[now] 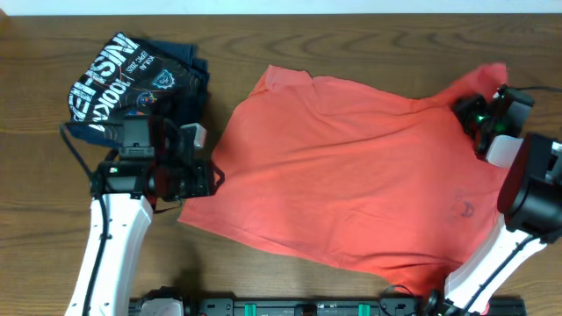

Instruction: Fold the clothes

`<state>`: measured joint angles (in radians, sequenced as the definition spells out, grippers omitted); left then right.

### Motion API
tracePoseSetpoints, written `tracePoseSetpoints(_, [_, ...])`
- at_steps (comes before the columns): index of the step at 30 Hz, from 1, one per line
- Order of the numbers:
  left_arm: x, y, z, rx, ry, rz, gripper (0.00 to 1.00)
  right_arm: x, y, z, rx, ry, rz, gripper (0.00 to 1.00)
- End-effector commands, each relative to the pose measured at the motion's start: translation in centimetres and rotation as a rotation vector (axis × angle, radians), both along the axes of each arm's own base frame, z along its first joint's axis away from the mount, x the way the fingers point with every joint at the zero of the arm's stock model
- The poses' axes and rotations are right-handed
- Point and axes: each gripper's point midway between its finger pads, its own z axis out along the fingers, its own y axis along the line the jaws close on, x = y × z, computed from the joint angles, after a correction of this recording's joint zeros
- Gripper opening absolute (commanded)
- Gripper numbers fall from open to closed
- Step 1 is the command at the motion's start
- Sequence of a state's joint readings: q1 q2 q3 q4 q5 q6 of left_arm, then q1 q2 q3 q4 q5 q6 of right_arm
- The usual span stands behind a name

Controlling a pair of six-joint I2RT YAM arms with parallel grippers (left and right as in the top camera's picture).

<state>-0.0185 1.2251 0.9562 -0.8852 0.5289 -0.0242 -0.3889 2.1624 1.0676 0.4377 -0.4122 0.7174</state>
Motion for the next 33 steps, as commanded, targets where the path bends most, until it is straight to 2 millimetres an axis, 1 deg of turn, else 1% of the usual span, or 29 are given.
tracePoseSetpoints(1, [-0.5,-2.4,0.3,-0.037,-0.008,-0.099,0.41,1.4,0.9,1.2,0.092,-0.048,0.082,0.01])
tracePoseSetpoints(3, [-0.7,-3.5,0.3,-0.036,-0.017,-0.143,0.44,2.5,0.9,4.0,0.116,-0.112,0.142,0.01])
tracePoseSetpoints(5, [-0.9,-4.2,0.4,-0.027,-0.03,-0.181,0.45,2.9,0.9,7.0,0.14,-0.182,0.208,0.04])
tracePoseSetpoints(7, [-0.9,-4.7,0.4,-0.029,-0.04,-0.2,0.49,2.7,1.0,10.3,0.156,-0.254,0.278,0.08])
tracePoseSetpoints(8, [-0.9,-4.8,0.5,-0.03,-0.044,-0.205,0.52,2.3,1.0,12.3,0.16,-0.292,0.312,0.08])
tracePoseSetpoints(9, [-0.8,-4.9,0.5,-0.031,-0.05,-0.207,0.57,1.9,1.0,13.5,0.162,-0.311,0.33,0.08])
tracePoseSetpoints(10, [-0.7,-5.0,0.6,-0.038,-0.058,-0.208,0.6,1.4,1.0,15.0,0.162,-0.329,0.352,0.08])
tracePoseSetpoints(12, [-0.3,-5.6,1.1,-0.069,-0.08,-0.218,0.77,0.2,1.1,17.0,0.139,-0.333,0.376,0.06])
tracePoseSetpoints(13, [-0.1,-5.9,1.4,-0.086,-0.095,-0.225,0.83,-0.5,1.1,17.7,0.126,-0.314,0.372,0.04])
tracePoseSetpoints(15, [0.4,-6.3,1.9,-0.109,-0.129,-0.234,0.84,-1.7,1.1,18.3,0.089,-0.257,0.344,0.02])
tracePoseSetpoints(17, [0.8,-6.4,2.1,-0.112,-0.15,-0.236,0.84,-3.6,0.7,17.4,0.058,-0.106,0.244,0.02])
tracePoseSetpoints(18, [0.9,-6.4,2.2,-0.112,-0.156,-0.236,0.83,-5.0,0.1,16.4,0.039,0.004,0.161,0.02])
tracePoseSetpoints(19, [1.0,-6.4,2.2,-0.109,-0.16,-0.235,0.84,-6.6,-0.4,15.5,0.017,0.106,0.093,0.01])
tracePoseSetpoints(21, [1.2,-6.3,2.2,-0.102,-0.165,-0.232,0.84,-10.7,-1.0,13.7,-0.041,0.325,-0.025,0.02])
tracePoseSetpoints(23, [1.2,-6.2,2.1,-0.098,-0.166,-0.23,0.84,-13.9,-0.9,12.3,-0.085,0.489,-0.076,0.02])
tracePoseSetpoints(24, [1.2,-6.2,2.1,-0.096,-0.167,-0.229,0.84,-15.8,-0.7,11.3,-0.097,0.587,-0.098,0.02])
tracePoseSetpoints(25, [1.3,-6.1,2.1,-0.091,-0.168,-0.227,0.83,-16.8,-0.4,10.4,-0.104,0.648,-0.11,0.03])
tracePoseSetpoints(27, [1.4,-6.0,2.1,-0.084,-0.174,-0.227,0.83,-18.0,-0.4,8.7,-0.122,0.713,-0.127,0.02])
tracePoseSetpoints(29, [1.6,-6.1,2.2,-0.086,-0.186,-0.228,0.84,-18.9,-0.7,6.6,-0.114,0.754,-0.187,0.02])
tracePoseSetpoints(33, [1.7,-6.1,2.3,-0.086,-0.192,-0.228,0.83,-18.7,-0.8,2.4,-0.096,0.739,-0.208,0.01])
